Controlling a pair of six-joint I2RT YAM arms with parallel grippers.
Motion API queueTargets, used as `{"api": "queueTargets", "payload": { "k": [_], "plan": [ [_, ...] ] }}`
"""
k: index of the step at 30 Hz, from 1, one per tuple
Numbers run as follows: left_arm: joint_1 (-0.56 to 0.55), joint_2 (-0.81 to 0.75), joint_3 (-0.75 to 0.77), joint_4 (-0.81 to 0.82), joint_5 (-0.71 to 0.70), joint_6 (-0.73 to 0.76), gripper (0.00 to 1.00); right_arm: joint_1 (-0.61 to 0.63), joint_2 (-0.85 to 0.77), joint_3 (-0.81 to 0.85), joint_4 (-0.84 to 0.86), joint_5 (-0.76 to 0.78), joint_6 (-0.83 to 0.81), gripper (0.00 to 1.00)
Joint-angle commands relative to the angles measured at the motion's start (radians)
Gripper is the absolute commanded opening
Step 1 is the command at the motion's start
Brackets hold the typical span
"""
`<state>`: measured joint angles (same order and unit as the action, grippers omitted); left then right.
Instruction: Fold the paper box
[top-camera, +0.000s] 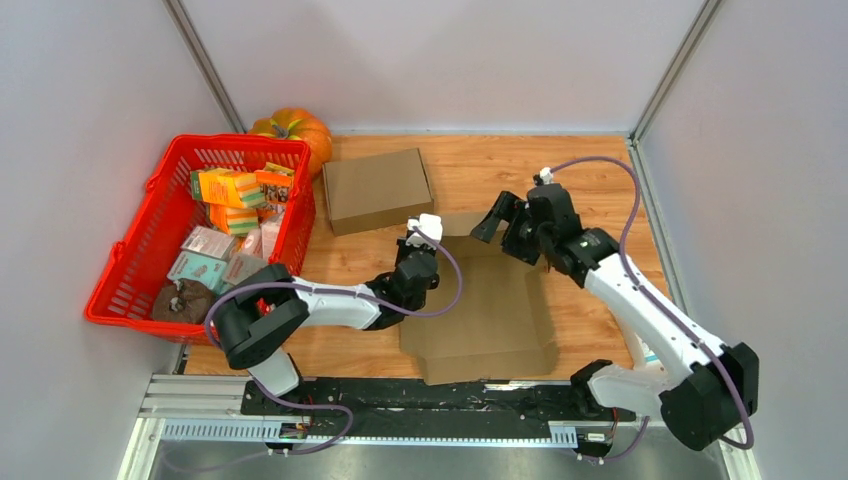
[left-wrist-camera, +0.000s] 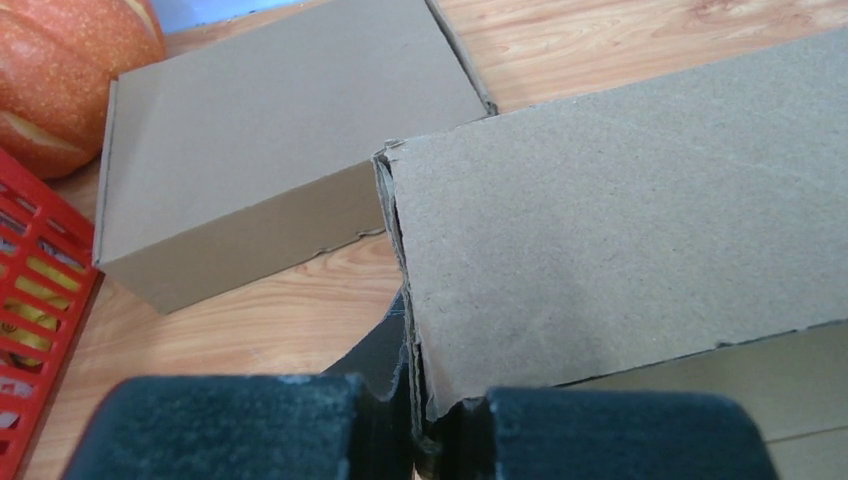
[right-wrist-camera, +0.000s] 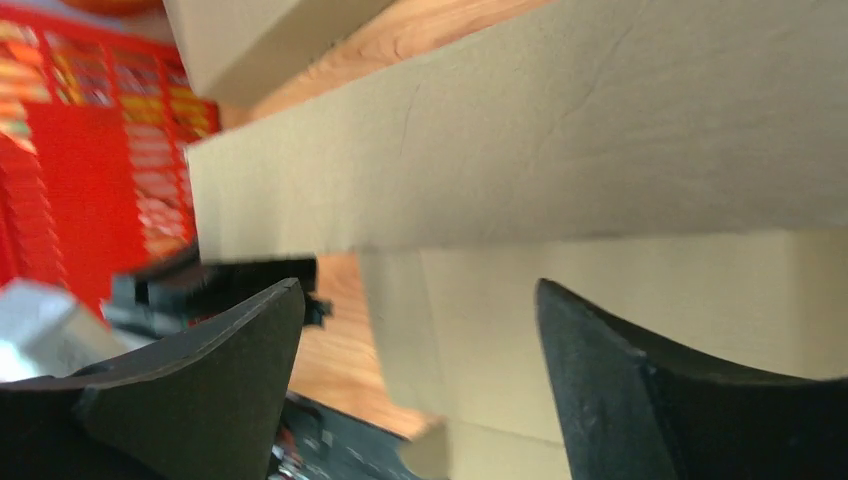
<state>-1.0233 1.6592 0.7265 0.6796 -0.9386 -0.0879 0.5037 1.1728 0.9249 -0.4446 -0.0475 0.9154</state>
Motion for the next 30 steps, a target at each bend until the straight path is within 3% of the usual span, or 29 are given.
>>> {"api": "queueTargets", "payload": {
  "k": [1, 3, 5, 6, 8, 14, 20, 25, 26, 27, 28, 29, 30],
  "plan": [
    [0.005, -0.091, -0.042, -0.130, 0.014, -0.009, 0.00, 0.007, -0.114, 0.195, -0.498, -0.008, -0.415, 0.90],
    [0.005, -0.113, -0.053, -0.170, -0.009, -0.021, 0.00, -0.002, -0.227, 0.198, -0.543, 0.100, -0.455, 0.96],
    [0.006, -0.137, -0.067, -0.173, -0.003, -0.024, 0.00, -0.065, -0.239, 0.209, -0.545, 0.118, -0.507, 0.98],
    [0.006, -0.145, -0.065, -0.175, 0.012, -0.021, 0.00, -0.159, -0.195, 0.225, -0.522, 0.010, -0.526, 0.97],
    [0.006, -0.151, -0.059, -0.190, 0.020, -0.024, 0.00, -0.223, -0.136, 0.250, -0.500, -0.067, -0.552, 0.97],
    [0.006, -0.162, -0.058, -0.215, 0.029, -0.047, 0.00, -0.249, -0.024, 0.265, -0.335, -0.189, -0.570, 0.98],
    [0.006, -0.168, -0.061, -0.229, 0.040, -0.084, 0.00, -0.286, 0.057, 0.194, -0.123, -0.374, -0.445, 0.83],
    [0.006, -0.170, -0.065, -0.244, 0.052, -0.107, 0.00, -0.358, 0.044, 0.033, 0.251, -0.636, -0.114, 0.68],
    [0.006, -0.173, -0.068, -0.247, 0.053, -0.110, 0.00, -0.376, 0.042, -0.007, 0.324, -0.670, -0.052, 0.60],
    [0.006, -0.174, -0.068, -0.250, 0.054, -0.115, 0.00, -0.417, 0.039, -0.090, 0.489, -0.725, 0.011, 0.39],
    [0.006, -0.174, -0.070, -0.250, 0.054, -0.121, 0.00, -0.436, 0.039, -0.124, 0.547, -0.735, 0.111, 0.33],
    [0.006, -0.174, -0.073, -0.252, 0.054, -0.124, 0.00, -0.451, 0.041, -0.144, 0.579, -0.739, 0.122, 0.32],
    [0.006, -0.173, -0.073, -0.252, 0.052, -0.127, 0.00, -0.470, 0.041, -0.143, 0.551, -0.747, 0.097, 0.43]
  ]
}}
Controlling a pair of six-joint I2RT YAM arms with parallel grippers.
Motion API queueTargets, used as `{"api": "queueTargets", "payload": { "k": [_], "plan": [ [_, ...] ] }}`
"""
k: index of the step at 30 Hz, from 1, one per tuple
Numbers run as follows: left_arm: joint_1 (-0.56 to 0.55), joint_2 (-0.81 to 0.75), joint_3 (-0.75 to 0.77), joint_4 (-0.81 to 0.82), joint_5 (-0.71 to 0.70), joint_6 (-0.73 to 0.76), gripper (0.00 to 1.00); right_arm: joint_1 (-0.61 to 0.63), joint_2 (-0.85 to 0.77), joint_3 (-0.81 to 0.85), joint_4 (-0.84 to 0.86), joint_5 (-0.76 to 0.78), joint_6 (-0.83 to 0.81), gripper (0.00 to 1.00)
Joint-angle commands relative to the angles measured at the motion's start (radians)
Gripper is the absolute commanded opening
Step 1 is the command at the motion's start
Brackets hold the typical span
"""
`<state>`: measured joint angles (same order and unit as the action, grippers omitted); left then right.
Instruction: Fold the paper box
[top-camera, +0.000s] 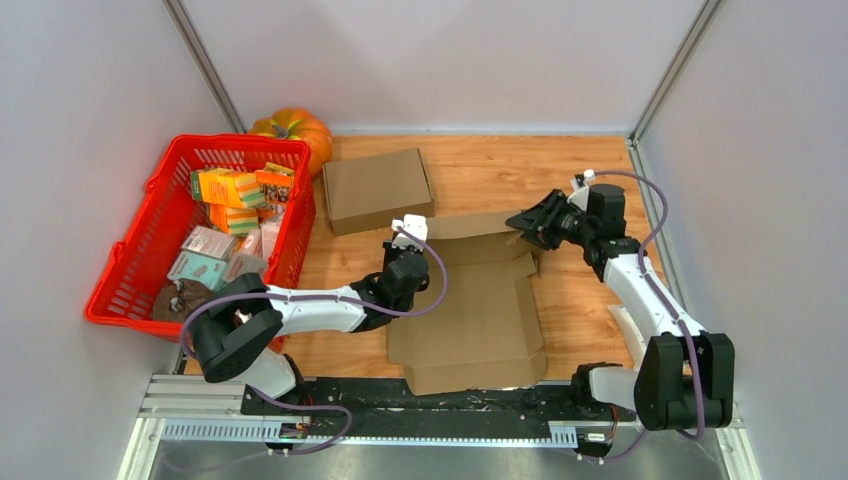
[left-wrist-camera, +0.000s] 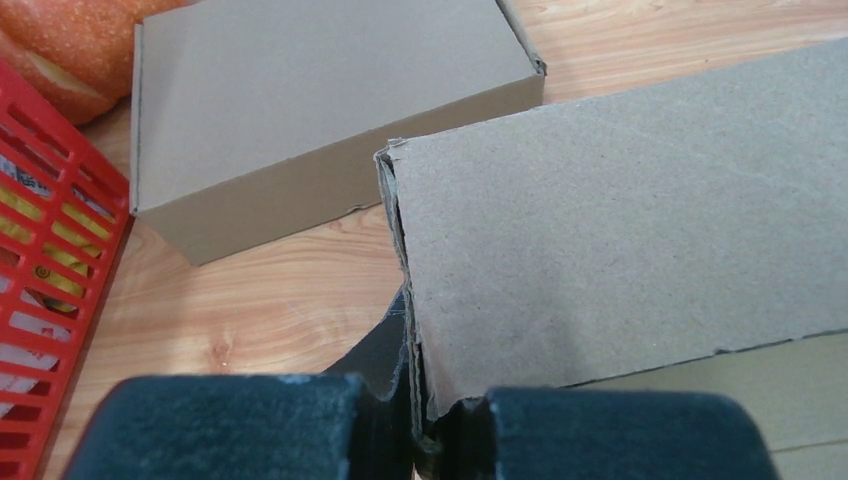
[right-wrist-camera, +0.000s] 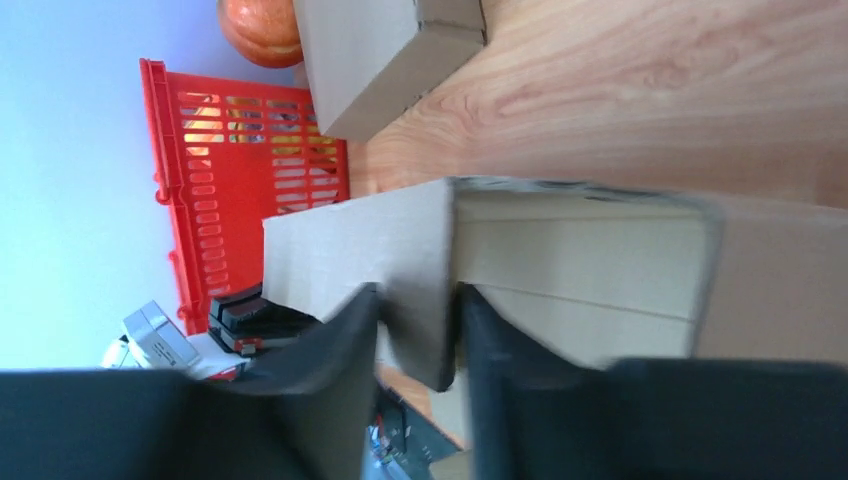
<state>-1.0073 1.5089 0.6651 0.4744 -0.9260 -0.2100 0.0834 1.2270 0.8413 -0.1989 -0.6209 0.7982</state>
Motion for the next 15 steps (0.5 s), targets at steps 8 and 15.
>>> {"api": "queueTargets", "payload": {
  "k": [8, 15],
  "plan": [
    [-0.010, -0.023, -0.022, -0.063, 0.016, -0.026, 0.00, -0.025, -0.331, -0.010, -0.483, 0.312, -0.333, 0.97],
    [-0.010, -0.027, -0.015, -0.082, 0.027, -0.031, 0.00, 0.277, -0.512, -0.225, -0.384, 0.581, -0.185, 0.31]
  ]
}}
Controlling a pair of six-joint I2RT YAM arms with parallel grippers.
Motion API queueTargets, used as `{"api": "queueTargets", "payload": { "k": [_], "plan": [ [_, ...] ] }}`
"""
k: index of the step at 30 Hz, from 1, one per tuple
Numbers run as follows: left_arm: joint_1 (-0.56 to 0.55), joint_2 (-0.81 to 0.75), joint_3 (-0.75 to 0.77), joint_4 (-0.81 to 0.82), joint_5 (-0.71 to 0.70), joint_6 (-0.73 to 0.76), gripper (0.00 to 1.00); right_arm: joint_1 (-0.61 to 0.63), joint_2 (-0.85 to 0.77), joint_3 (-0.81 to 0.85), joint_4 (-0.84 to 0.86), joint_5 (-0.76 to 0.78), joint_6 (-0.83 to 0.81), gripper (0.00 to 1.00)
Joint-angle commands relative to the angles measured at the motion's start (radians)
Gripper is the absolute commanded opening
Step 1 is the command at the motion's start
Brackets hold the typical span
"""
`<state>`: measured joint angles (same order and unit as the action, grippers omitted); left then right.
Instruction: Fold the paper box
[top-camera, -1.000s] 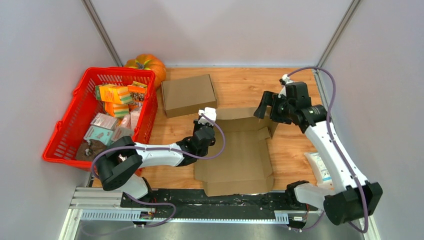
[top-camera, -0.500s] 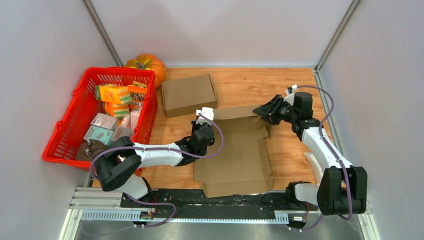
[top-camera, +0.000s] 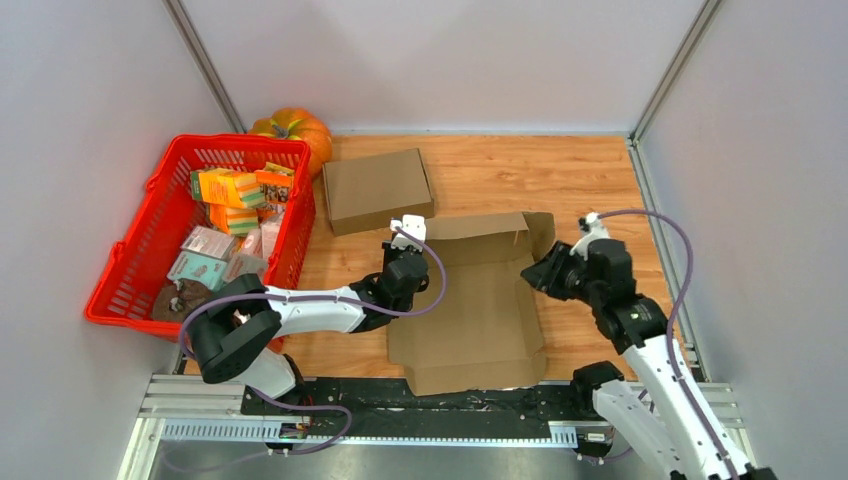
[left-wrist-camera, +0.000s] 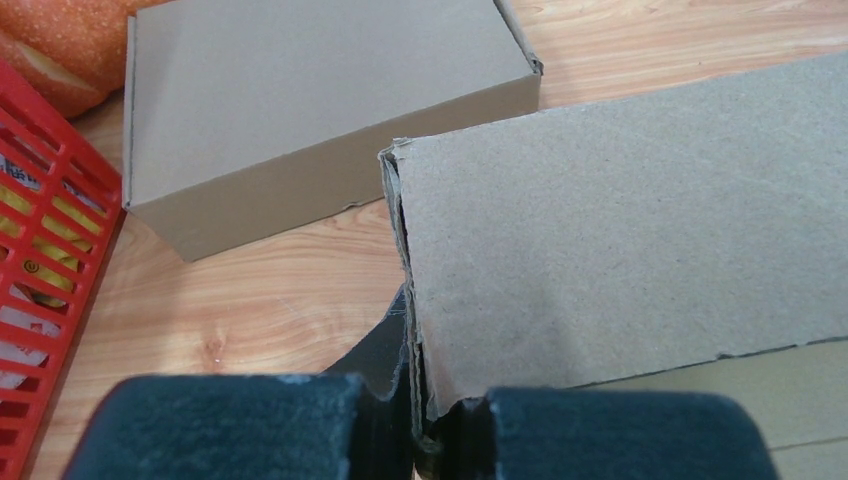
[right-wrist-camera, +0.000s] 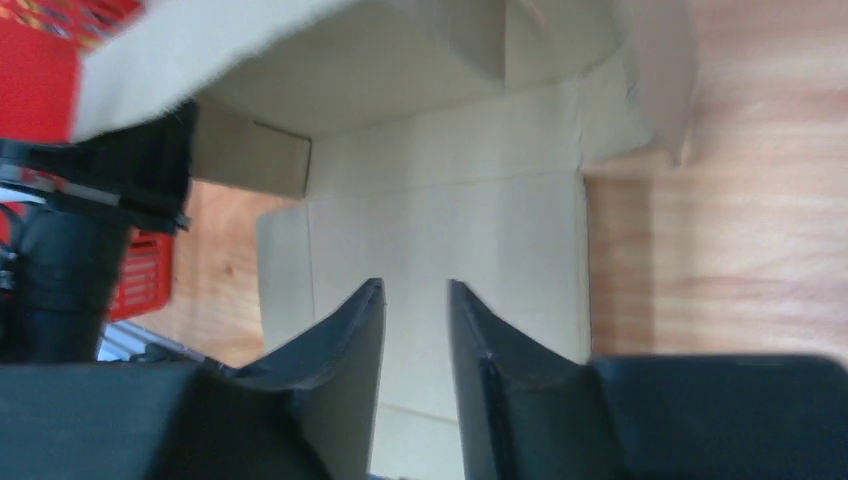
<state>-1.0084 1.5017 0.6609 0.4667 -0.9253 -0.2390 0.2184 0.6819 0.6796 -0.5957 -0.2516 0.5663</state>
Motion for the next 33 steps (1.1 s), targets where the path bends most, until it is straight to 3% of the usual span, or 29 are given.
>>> {"api": "queueTargets", "payload": {
  "k": [1, 2, 4, 5, 8, 14, 20, 25, 28, 29, 33],
  "plan": [
    [-0.009, -0.021, -0.010, -0.083, 0.026, -0.005, 0.00, 0.177, 0.065, -0.060, 0.040, 0.225, 0.059, 0.23],
    [-0.009, -0.024, -0.010, -0.088, 0.028, -0.009, 0.00, 0.256, 0.146, -0.051, 0.101, 0.291, 0.066, 0.13],
    [-0.009, -0.026, -0.012, -0.092, 0.025, -0.017, 0.00, 0.317, 0.243, -0.031, 0.143, 0.368, 0.069, 0.09],
    [-0.009, -0.029, -0.012, -0.094, 0.022, -0.020, 0.00, 0.325, 0.342, -0.011, 0.143, 0.423, 0.076, 0.00],
    [-0.009, -0.040, -0.012, -0.106, 0.019, -0.025, 0.00, 0.319, 0.448, -0.009, 0.119, 0.535, 0.162, 0.00],
    [-0.009, -0.051, -0.037, -0.100, 0.006, -0.026, 0.00, 0.314, 0.475, -0.100, 0.053, 0.655, 0.342, 0.00],
    [-0.004, -0.029, -0.030, -0.096, 0.000, -0.048, 0.00, 0.204, 0.620, -0.149, 0.168, 0.569, 0.336, 0.01],
    [0.034, -0.020, -0.023, -0.128, 0.040, -0.112, 0.00, 0.191, 0.637, -0.134, 0.229, 0.503, 0.294, 0.04],
    [0.039, -0.023, -0.020, -0.126, 0.036, -0.097, 0.00, 0.197, 0.469, -0.189, 0.344, 0.460, 0.250, 0.19],
    [0.044, -0.024, -0.018, -0.125, 0.039, -0.088, 0.00, 0.178, 0.452, -0.198, 0.406, 0.424, 0.224, 0.29],
    [0.045, -0.017, -0.011, -0.122, 0.037, -0.072, 0.00, 0.121, 0.447, -0.183, 0.525, 0.339, 0.146, 0.40]
  ]
}}
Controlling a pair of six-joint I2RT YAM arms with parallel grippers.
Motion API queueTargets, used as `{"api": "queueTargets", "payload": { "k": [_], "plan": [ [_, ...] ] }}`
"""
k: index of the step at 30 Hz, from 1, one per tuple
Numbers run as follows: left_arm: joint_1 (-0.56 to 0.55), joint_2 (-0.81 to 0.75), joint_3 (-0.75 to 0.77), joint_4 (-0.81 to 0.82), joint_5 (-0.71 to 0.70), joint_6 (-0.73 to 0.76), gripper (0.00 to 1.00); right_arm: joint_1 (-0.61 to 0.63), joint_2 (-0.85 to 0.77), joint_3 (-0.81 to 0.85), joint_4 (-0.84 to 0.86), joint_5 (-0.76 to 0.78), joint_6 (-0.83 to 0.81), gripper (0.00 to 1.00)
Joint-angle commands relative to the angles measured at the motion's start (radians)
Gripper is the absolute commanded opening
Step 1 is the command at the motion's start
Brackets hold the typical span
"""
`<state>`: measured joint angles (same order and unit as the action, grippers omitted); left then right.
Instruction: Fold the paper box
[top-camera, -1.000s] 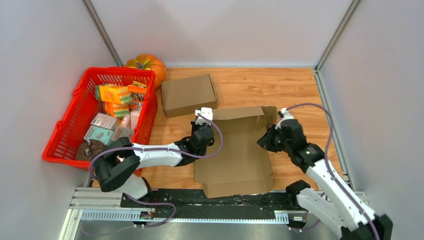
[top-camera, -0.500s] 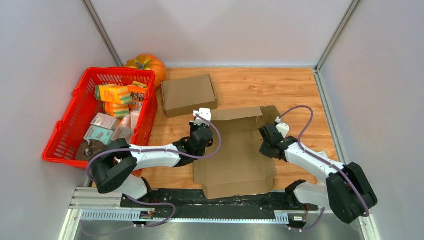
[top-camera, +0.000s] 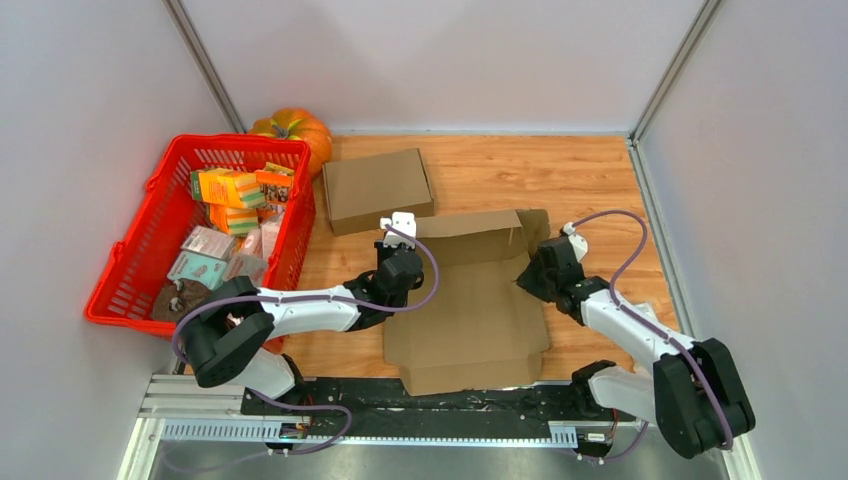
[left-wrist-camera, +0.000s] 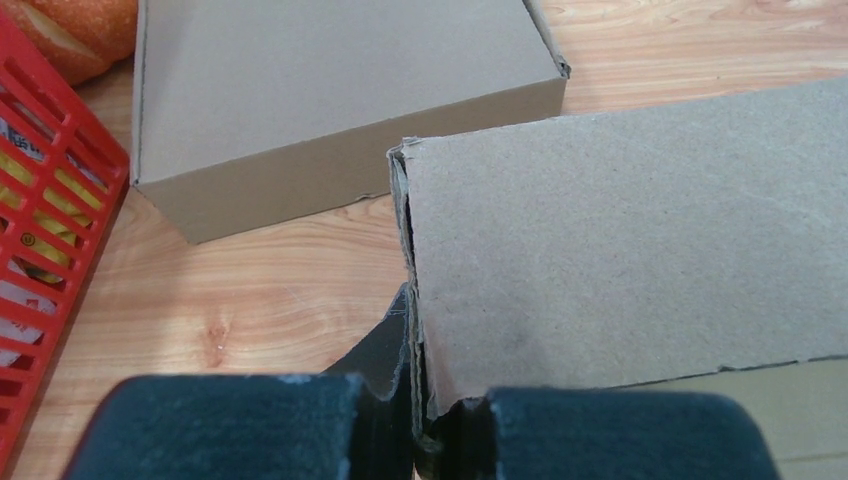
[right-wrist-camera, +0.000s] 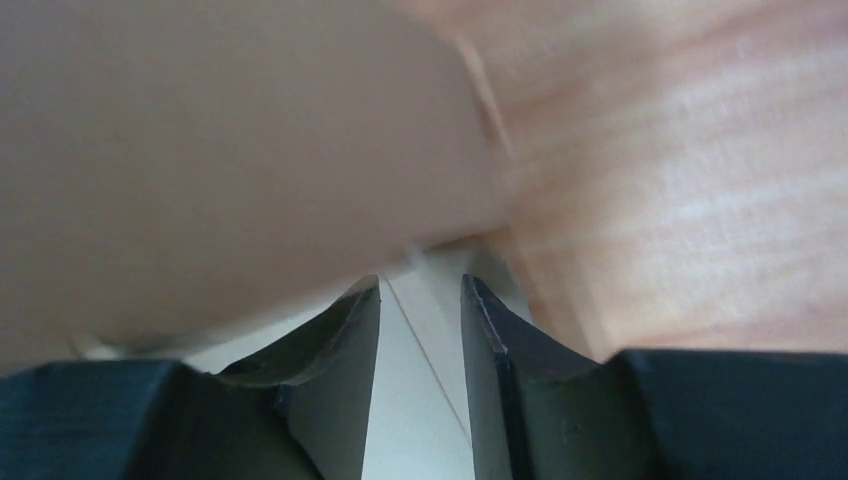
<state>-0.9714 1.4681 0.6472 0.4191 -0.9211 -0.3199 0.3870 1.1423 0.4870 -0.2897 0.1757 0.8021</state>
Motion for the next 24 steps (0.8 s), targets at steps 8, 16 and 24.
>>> {"api": "queueTargets", "payload": {
  "k": [8, 16, 24],
  "plan": [
    [0.008, 0.012, 0.009, -0.083, 0.042, 0.007, 0.00, -0.050, 0.149, 0.111, 0.209, 0.032, 0.000, 0.17],
    [0.008, 0.012, 0.009, -0.074, 0.039, 0.015, 0.00, -0.045, 0.100, 0.050, 0.366, -0.047, -0.090, 0.38],
    [0.008, 0.026, 0.029, -0.106, 0.027, -0.022, 0.00, 0.023, 0.102, 0.033, 0.438, -0.298, -0.167, 0.65]
  ]
}}
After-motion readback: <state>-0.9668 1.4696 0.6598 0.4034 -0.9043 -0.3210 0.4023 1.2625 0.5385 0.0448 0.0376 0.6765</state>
